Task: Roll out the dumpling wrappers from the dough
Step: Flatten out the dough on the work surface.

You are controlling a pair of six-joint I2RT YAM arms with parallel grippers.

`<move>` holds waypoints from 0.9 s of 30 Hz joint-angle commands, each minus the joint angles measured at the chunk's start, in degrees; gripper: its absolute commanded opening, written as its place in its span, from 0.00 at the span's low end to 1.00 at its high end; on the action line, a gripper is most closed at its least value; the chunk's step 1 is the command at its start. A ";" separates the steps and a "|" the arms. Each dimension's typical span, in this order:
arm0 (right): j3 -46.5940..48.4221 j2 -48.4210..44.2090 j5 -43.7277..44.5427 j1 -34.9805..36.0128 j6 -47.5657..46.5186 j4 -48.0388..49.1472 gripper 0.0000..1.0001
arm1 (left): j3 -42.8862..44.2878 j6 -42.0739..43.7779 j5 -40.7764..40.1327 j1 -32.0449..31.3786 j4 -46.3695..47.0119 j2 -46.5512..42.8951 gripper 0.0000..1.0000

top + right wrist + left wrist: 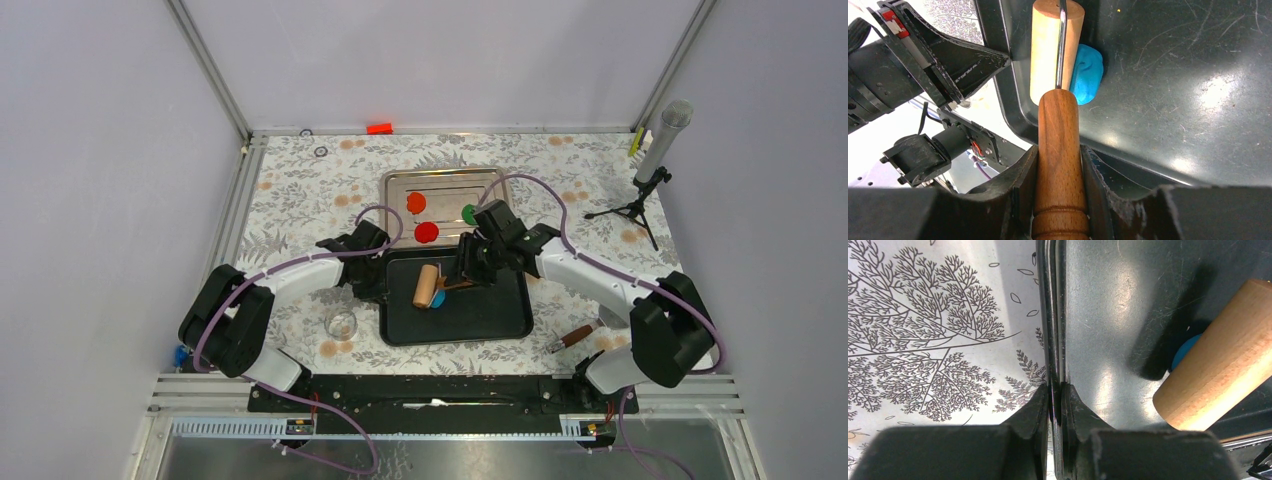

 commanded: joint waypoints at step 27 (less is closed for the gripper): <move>-9.15 -3.06 8.01 -2.91 -1.14 -9.10 0.00 | 1.52 3.84 -1.18 -1.19 -5.81 -2.96 0.00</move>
